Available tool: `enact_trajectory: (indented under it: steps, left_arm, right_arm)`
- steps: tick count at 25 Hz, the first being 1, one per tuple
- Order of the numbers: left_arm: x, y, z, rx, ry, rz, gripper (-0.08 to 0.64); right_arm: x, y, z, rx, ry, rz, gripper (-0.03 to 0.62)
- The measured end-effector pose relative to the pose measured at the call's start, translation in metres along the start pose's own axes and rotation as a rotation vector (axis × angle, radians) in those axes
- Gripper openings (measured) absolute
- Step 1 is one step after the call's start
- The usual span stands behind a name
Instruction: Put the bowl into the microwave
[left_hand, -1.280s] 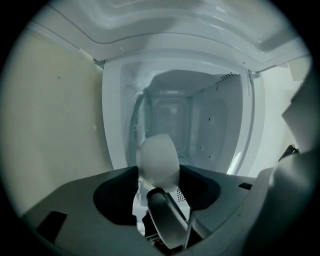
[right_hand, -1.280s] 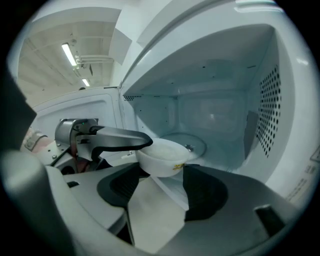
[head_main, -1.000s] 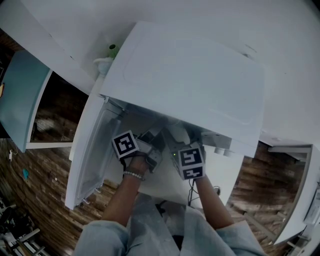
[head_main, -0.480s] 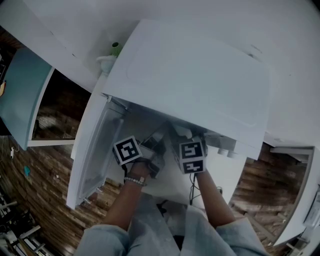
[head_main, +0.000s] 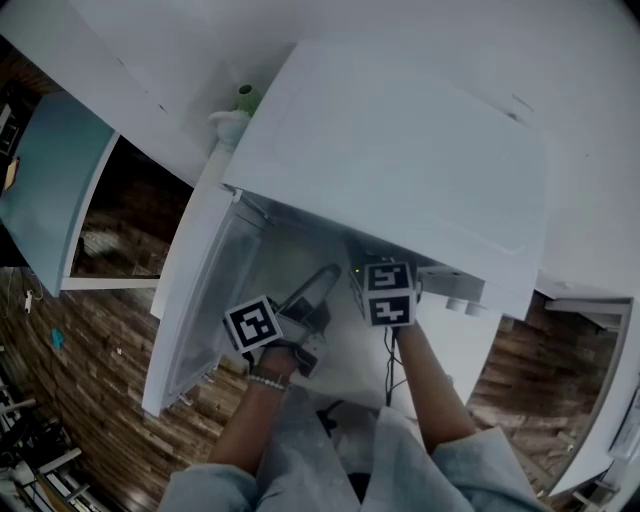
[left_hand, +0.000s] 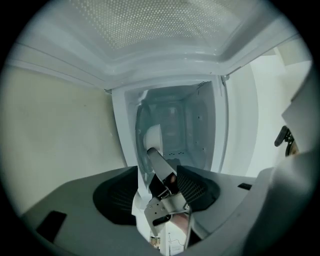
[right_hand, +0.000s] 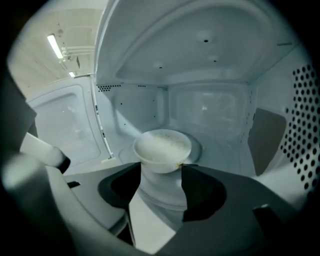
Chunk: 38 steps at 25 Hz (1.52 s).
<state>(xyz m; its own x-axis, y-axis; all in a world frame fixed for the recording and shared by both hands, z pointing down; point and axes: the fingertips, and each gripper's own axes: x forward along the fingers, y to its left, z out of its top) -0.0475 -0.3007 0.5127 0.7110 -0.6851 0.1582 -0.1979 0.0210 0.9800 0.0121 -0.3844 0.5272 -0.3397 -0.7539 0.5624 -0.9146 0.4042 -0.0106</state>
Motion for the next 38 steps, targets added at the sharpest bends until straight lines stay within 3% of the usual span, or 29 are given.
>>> enact_trajectory:
  steps: [6, 15, 17, 19, 20, 25, 32, 38]
  left_arm:
    - [-0.017, -0.003, -0.004, 0.031, 0.005, -0.004, 0.236]
    - [-0.034, -0.029, -0.005, 0.115, 0.01, -0.072, 0.091]
    - [-0.037, -0.034, -0.007, 0.161, 0.022, -0.071, 0.048]
    - [-0.04, -0.041, -0.01, 0.207, 0.033, -0.076, 0.004]
    - [-0.042, -0.045, -0.011, 0.227, 0.037, -0.083, -0.005]
    - [-0.052, -0.06, -0.018, 0.323, 0.058, -0.099, -0.005]
    - [-0.06, -0.089, -0.023, 0.409, 0.074, -0.116, -0.002]
    - [-0.071, -0.124, -0.034, 0.558, 0.127, -0.166, -0.002]
  right_arm:
    - [0.004, 0.001, 0.003, 0.006, -0.009, 0.033, 0.286]
    - [-0.027, 0.013, 0.004, 0.068, -0.061, 0.042, 0.285]
    - [-0.039, 0.015, 0.003, 0.076, -0.079, 0.028, 0.255]
    - [-0.054, 0.014, 0.005, 0.074, -0.105, -0.012, 0.161]
    - [-0.061, 0.013, 0.005, 0.076, -0.118, -0.03, 0.102]
    - [-0.096, 0.014, 0.006, 0.093, -0.163, -0.071, 0.005]
    - [-0.134, 0.029, 0.016, 0.101, -0.228, -0.022, 0.003]
    - [-0.17, 0.045, 0.039, 0.112, -0.324, 0.033, 0.003]
